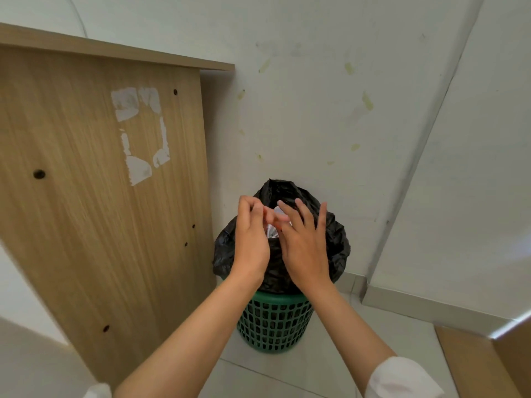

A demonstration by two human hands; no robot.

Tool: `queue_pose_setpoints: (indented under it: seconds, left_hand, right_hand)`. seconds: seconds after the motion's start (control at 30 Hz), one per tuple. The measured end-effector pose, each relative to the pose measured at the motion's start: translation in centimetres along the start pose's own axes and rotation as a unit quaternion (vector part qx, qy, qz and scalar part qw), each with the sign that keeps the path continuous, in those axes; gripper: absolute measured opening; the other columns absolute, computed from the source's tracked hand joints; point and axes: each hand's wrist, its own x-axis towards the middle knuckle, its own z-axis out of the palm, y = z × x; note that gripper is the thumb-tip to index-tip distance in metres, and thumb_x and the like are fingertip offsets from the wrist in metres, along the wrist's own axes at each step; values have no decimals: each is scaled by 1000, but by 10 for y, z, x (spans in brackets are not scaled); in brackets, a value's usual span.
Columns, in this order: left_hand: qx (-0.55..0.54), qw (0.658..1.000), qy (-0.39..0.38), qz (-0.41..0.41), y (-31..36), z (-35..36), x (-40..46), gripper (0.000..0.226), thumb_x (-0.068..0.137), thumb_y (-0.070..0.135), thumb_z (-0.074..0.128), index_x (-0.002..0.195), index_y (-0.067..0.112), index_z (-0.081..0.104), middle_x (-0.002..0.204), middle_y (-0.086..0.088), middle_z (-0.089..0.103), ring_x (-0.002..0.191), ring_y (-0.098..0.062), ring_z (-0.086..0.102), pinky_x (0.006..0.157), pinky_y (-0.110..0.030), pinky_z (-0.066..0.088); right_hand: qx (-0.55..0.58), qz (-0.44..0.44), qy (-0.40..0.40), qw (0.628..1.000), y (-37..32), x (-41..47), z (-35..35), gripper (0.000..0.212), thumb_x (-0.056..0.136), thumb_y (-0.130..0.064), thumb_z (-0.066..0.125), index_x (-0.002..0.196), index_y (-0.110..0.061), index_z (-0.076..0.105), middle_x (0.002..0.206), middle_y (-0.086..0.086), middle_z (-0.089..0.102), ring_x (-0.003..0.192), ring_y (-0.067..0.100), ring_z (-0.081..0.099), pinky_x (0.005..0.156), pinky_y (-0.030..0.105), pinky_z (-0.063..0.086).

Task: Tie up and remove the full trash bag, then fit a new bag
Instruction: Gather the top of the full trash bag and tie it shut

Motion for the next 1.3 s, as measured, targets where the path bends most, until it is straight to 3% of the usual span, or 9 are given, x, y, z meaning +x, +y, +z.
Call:
queue_pose_setpoints:
  seconds: [0.07, 0.17, 0.57, 0.7, 0.8, 0.87, 1.03, 1.17, 1.3]
  left_hand:
    - [-59, 997, 49, -11, 11, -1, 5, 26, 104, 19, 28, 79, 17, 36, 61, 7, 35, 58, -16, 39, 75, -32, 51]
    - [-141, 986, 94, -4, 35, -2, 11, 31, 104, 17, 27, 73, 17, 31, 58, 9, 28, 48, -7, 21, 47, -20, 27]
    - [-138, 986, 96, -3, 69, 4, 10, 30, 103, 13, 25, 74, 17, 30, 60, 6, 28, 44, -6, 22, 41, -18, 23]
    - [39, 990, 125, 46, 45, 5, 27, 21, 101, 20, 27, 81, 18, 35, 65, 6, 38, 52, -10, 32, 55, -33, 30]
    - [204, 964, 137, 100, 14, -1, 45, 11, 98, 13, 32, 104, 14, 42, 69, 1, 49, 60, -16, 46, 62, -35, 36]
    - [279, 949, 117, 86, -8, -5, 56, 27, 96, 7, 35, 118, 21, 41, 73, -10, 59, 68, -24, 55, 65, -40, 45]
    - [507, 860, 30, 44, -57, -8, 78, 26, 92, 16, 43, 113, 21, 59, 126, -6, 48, 121, -27, 42, 104, -41, 33]
    - [570, 817, -47, 72, -64, 3, 115, 39, 97, 35, 38, 127, 16, 55, 146, -11, 39, 144, -32, 16, 118, -51, 7]
    - [527, 845, -98, 5, -71, 17, 160, 45, 97, 26, 42, 138, 7, 38, 141, -18, 43, 135, -35, 32, 111, -46, 29]
  right_hand:
    - [-13, -9, -40, 999, 11, -5, 7, 30, 100, -23, 45, 122, -21, 63, 147, -6, 46, 144, 25, 28, 118, 58, -2]
    - [-26, 11, -95, 995, 30, -21, 19, 41, 100, -26, 31, 129, -20, 60, 151, -5, 42, 147, 23, 22, 117, 57, -1]
    - [-2, 44, -133, 990, 47, -36, 45, 56, 98, -30, 17, 150, -15, 30, 154, -3, 35, 149, 19, 15, 116, 57, -4]
    - [26, 59, -161, 985, 44, -42, 53, 55, 101, -38, 13, 152, -20, 25, 155, -4, 33, 150, 20, 4, 117, 56, -7]
    - [179, 63, -154, 970, 45, -52, 41, 59, 98, -55, 22, 152, -36, 10, 157, -18, 20, 149, 9, -6, 119, 44, -15]
    - [259, 78, -104, 957, 46, -52, 29, 60, 97, -55, 29, 151, -36, 15, 155, -23, 21, 149, 5, 3, 119, 38, -13]
    - [266, 175, 83, 944, 60, -14, 32, 35, 96, -21, 43, 131, -19, 47, 130, -5, 50, 122, 10, 43, 107, 30, 32]
    - [214, 192, 10, 958, 79, 38, 52, 41, 91, -10, 49, 132, -14, 46, 135, 5, 45, 124, 20, 39, 103, 24, 30]
    - [226, 208, -71, 949, 90, 81, 76, 47, 90, -1, 44, 135, -15, 42, 137, 10, 42, 124, 25, 42, 101, 30, 36]
